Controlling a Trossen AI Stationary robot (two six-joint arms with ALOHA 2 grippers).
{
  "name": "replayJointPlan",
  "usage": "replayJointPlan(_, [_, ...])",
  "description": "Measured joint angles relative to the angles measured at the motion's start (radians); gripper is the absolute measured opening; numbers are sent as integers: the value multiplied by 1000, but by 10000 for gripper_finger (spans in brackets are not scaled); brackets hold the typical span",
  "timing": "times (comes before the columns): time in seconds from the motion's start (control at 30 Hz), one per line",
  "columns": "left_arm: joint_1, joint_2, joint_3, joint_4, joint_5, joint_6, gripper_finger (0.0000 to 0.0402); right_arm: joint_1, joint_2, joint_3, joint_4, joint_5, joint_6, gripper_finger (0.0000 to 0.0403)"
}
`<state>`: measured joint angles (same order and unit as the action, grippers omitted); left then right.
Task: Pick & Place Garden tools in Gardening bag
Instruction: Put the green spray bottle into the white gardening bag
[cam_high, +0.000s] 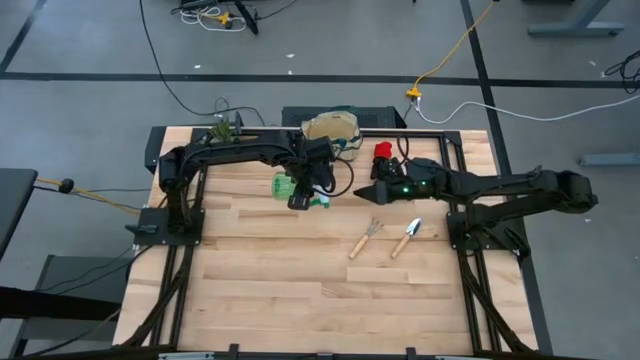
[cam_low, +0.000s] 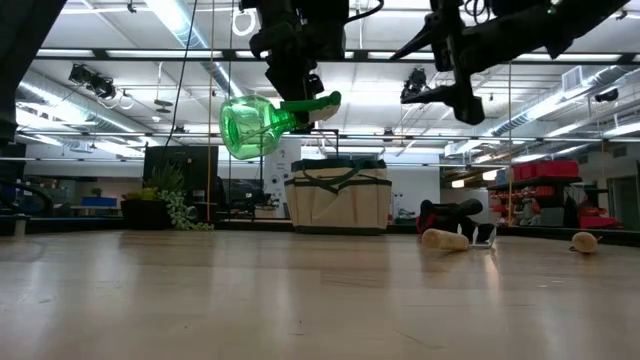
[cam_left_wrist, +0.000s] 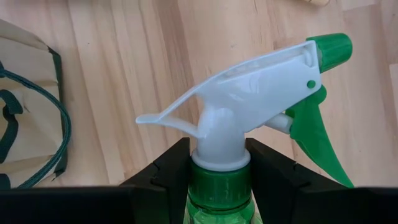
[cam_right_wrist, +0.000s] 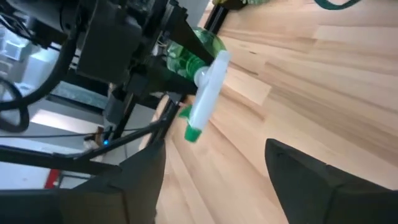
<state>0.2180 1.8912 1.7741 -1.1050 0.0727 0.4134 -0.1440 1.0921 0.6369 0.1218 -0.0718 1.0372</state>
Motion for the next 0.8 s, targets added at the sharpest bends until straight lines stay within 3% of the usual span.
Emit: replayJointPlan(0.8, [0, 0, 0, 14, 0, 2, 149, -35, 333, 0, 408, -66, 131, 276])
